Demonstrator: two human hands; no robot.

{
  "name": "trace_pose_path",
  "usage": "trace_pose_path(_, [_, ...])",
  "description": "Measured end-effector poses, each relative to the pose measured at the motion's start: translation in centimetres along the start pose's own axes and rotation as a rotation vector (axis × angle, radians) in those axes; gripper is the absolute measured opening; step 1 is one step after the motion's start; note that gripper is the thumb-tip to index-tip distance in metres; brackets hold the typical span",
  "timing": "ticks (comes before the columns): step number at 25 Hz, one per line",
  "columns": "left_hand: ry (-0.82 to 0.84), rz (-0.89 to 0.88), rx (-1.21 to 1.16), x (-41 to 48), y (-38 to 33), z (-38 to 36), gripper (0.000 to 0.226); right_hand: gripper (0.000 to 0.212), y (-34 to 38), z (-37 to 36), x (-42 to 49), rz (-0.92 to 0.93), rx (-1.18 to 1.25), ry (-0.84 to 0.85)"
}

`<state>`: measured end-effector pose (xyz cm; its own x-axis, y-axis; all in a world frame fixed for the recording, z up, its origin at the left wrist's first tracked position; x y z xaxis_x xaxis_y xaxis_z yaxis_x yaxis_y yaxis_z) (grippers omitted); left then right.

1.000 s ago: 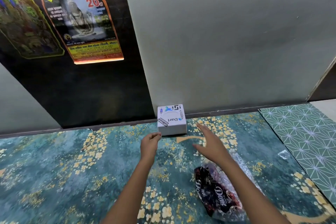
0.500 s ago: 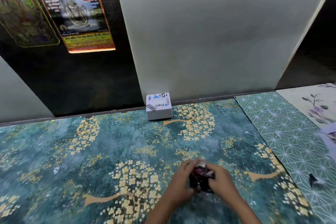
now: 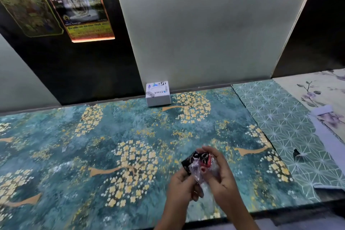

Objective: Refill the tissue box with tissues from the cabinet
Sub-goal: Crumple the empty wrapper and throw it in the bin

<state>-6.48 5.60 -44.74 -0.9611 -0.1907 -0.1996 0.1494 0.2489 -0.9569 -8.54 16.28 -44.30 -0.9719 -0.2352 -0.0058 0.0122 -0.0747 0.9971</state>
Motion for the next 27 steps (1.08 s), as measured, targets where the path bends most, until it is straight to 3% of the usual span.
trace_pose_path(2, [0.078, 0.012, 0.117, -2.8, 0.1, 0.8, 0.01, 0.037, 0.1, 0.1, -2.1, -0.01, 0.098, -0.039])
trace_pose_path(4, [0.176, -0.024, 0.232, -5.3, -0.3, 1.9, 0.007, 0.044, 0.2, 0.2, -4.3, -0.057, 0.182, -0.209])
trace_pose_path(7, [0.181, -0.167, 0.284, -9.9, 0.4, 3.1, 0.042, 0.05, -0.3, -1.2, -9.4, -0.216, 0.533, -0.379])
trace_pose_path(9, [0.117, -0.255, 0.255, -13.7, 1.4, 3.1, 0.049, 0.046, -0.4, -3.1, -13.5, -0.264, 0.787, -0.348])
trace_pose_path(11, [0.01, -0.351, 0.252, -17.0, 2.2, 3.5, 0.037, 0.039, -0.1, -4.7, -17.5, -0.27, 0.836, -0.28])
trace_pose_path(13, [-0.112, -0.359, 0.193, -19.7, 2.6, 4.5, 0.032, 0.048, 0.1, -5.2, -21.1, -0.289, 0.865, -0.059])
trace_pose_path(15, [-0.161, -0.276, 0.112, -21.5, 2.4, 4.6, 0.03, 0.053, 0.6, -4.3, -24.0, -0.287, 0.765, 0.127])
trace_pose_path(17, [-0.123, -0.176, 0.059, -23.1, 2.4, 3.2, 0.033, 0.047, 0.7, -2.4, -26.2, -0.268, 0.514, 0.128])
trace_pose_path(19, [-0.006, -0.142, 0.064, -25.0, 2.6, 1.0, 0.026, 0.036, 1.0, -0.2, -28.1, -0.278, 0.419, -0.05])
trace_pose_path(21, [0.147, -0.113, 0.071, -26.2, 3.3, -1.1, 0.012, 0.036, 0.8, 2.1, -29.6, -0.318, 0.518, -0.207])
trace_pose_path(24, [0.387, 0.004, 0.032, -27.4, 5.3, -4.9, 0.03, 0.048, -0.4, 6.8, -31.6, -0.395, 0.554, -0.451])
trace_pose_path(27, [0.394, -0.014, 0.166, -28.9, 7.4, -10.3, 0.016, 0.048, -1.3, 11.7, -33.9, -0.464, 0.566, -0.624])
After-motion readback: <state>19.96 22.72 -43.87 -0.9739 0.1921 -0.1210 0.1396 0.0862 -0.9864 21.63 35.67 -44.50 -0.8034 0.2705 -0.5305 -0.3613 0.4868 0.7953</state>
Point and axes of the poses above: each hand's wrist, its own x-axis towards the middle knuckle, its own z-axis out of the back of the hand, y = z × x, the point moved 1 cm from there along x, towards the middle knuckle, and after that the axes turned 10 degrees about -z, right-handed, at the moved point
